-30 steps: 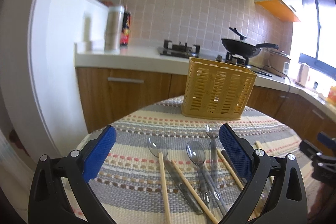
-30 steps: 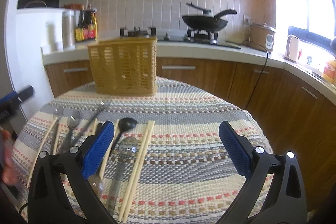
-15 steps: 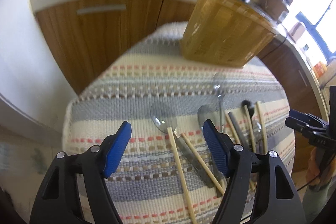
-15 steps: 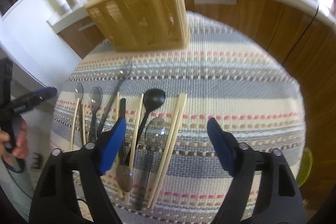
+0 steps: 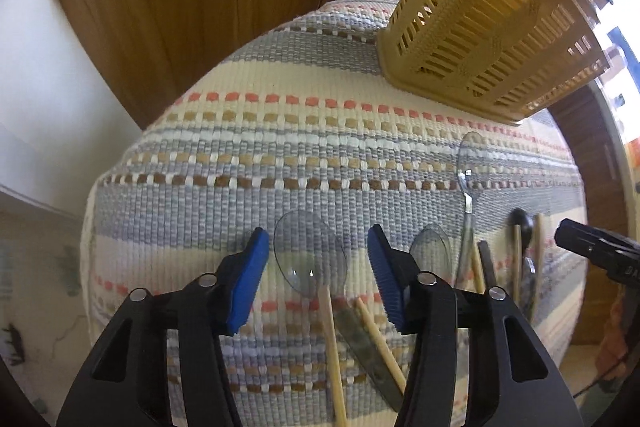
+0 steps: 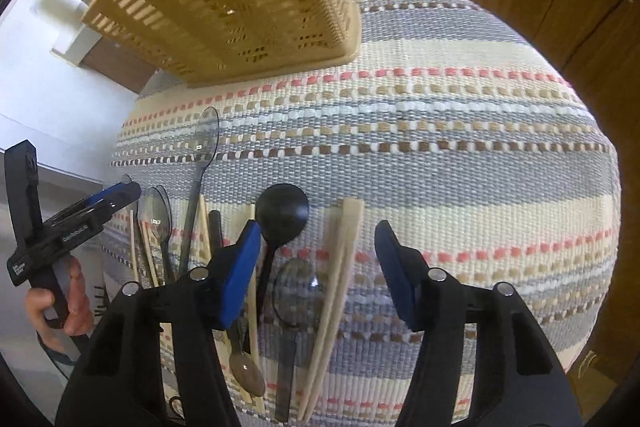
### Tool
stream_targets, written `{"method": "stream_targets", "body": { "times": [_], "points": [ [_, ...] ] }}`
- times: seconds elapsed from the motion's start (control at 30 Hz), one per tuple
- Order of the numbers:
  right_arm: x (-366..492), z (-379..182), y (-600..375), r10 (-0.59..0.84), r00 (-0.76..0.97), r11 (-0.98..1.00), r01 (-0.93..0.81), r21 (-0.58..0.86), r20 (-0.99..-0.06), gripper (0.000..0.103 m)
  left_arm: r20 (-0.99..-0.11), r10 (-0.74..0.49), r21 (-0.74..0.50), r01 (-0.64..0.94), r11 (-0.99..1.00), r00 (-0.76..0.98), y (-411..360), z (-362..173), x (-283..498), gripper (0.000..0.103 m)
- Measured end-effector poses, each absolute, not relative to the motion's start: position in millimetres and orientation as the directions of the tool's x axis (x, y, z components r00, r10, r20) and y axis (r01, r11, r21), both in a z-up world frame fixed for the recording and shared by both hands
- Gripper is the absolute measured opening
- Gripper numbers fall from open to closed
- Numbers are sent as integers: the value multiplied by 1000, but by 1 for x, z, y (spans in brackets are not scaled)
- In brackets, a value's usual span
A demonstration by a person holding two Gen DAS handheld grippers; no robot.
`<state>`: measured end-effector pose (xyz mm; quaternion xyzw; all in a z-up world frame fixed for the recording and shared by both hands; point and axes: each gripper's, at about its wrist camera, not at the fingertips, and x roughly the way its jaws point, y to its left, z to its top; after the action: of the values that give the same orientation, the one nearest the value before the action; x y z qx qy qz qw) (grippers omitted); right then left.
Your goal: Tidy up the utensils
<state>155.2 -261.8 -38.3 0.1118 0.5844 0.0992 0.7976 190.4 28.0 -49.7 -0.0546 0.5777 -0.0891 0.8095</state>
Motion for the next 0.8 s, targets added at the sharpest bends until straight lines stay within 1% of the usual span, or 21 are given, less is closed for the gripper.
{"method": "stream_targets", "body": {
  "times": [0.07, 0.1, 0.17, 0.3, 0.43, 0.5, 0.6, 0.73, 0.77, 0.8],
  "points": [
    [163, -35, -254, 318, 295, 946, -38, 322, -901, 53, -929, -180, -160, 87, 983, 324, 22, -49, 191, 44],
    [167, -33, -247, 332, 301, 941, -47, 334, -894, 53, -929, -165, -143, 90, 986, 332, 18, -49, 190, 37],
    [175, -30, -234, 343, 309, 938, -62, 341, -887, 53, -929, -138, -114, 89, 989, 343, 13, -47, 190, 31],
    [195, -37, -199, 355, 305, 934, -80, 348, -884, 53, -920, -144, -115, 102, 988, 364, 8, -49, 190, 29],
    [207, -30, -171, 303, 337, 953, -93, 289, -891, 53, -892, -214, -190, 99, 977, 398, 12, -45, 190, 28],
    [212, -31, -159, 289, 338, 957, -95, 273, -896, 52, -880, -231, -208, 100, 973, 414, 20, -39, 189, 28],
    [220, -38, -144, 255, 330, 967, -91, 238, -909, 46, -863, -248, -227, 101, 969, 439, 32, -27, 188, 28],
    [223, -57, -125, 185, 313, 982, -91, 164, -931, 37, -857, -223, -205, 91, 975, 465, 47, -18, 192, 28],
    [222, -58, -120, 153, 334, 987, -102, 126, -930, 32, -855, -228, -212, 88, 973, 465, 49, -15, 194, 28],
    [221, -59, -115, 115, 342, 990, -118, 78, -933, 30, -853, -235, -223, 82, 971, 465, 54, -13, 197, 28]
  ]
}}
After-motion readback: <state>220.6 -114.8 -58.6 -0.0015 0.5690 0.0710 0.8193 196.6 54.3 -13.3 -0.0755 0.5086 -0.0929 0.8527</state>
